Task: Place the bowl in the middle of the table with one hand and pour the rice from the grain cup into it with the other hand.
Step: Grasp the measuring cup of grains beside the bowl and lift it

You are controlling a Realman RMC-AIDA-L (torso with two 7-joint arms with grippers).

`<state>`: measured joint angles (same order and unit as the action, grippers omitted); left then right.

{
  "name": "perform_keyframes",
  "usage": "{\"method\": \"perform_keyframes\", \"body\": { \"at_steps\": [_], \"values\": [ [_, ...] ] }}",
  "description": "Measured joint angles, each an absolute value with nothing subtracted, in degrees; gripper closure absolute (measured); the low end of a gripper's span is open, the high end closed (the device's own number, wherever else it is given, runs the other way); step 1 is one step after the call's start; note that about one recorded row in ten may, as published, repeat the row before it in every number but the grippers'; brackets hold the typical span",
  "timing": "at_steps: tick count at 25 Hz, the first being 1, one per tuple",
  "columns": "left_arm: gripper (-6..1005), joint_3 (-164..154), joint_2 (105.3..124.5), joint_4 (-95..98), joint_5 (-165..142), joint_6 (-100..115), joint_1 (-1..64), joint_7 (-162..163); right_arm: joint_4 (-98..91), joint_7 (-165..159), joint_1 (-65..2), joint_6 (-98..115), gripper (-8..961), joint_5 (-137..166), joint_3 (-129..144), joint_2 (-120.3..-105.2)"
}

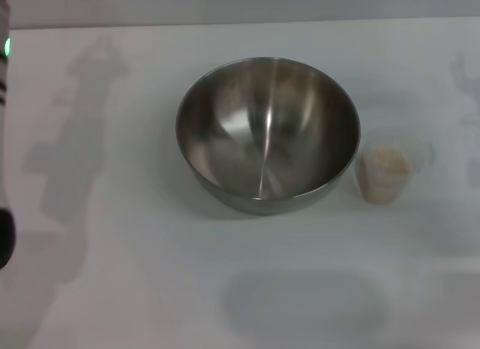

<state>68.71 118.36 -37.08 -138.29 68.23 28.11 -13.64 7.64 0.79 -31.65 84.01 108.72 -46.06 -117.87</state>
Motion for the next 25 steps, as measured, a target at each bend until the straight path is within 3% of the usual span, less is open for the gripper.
{"method": "perform_keyframes", "body": {
  "at_steps": [9, 17, 25],
  "values": [
    [911, 71.5, 117.45, -27.1, -148.5, 69.4, 27.4, 11.9, 7.6, 0.8, -31.4, 83.9, 227, 108.7, -46.1, -117.86],
    [639, 73.9, 117.86, -27.5, -148.9, 67.2, 25.0, 11.9, 7.8, 0.8, -29.4, 84.2, 227, 109.0, -45.7, -118.63],
    [410, 75.6, 117.93, -26.1, -148.9, 65.8, 26.1, 11.5, 13.8, 0.8, -20.9, 87.5, 228, 109.3, -40.6, -118.93]
  ]
}}
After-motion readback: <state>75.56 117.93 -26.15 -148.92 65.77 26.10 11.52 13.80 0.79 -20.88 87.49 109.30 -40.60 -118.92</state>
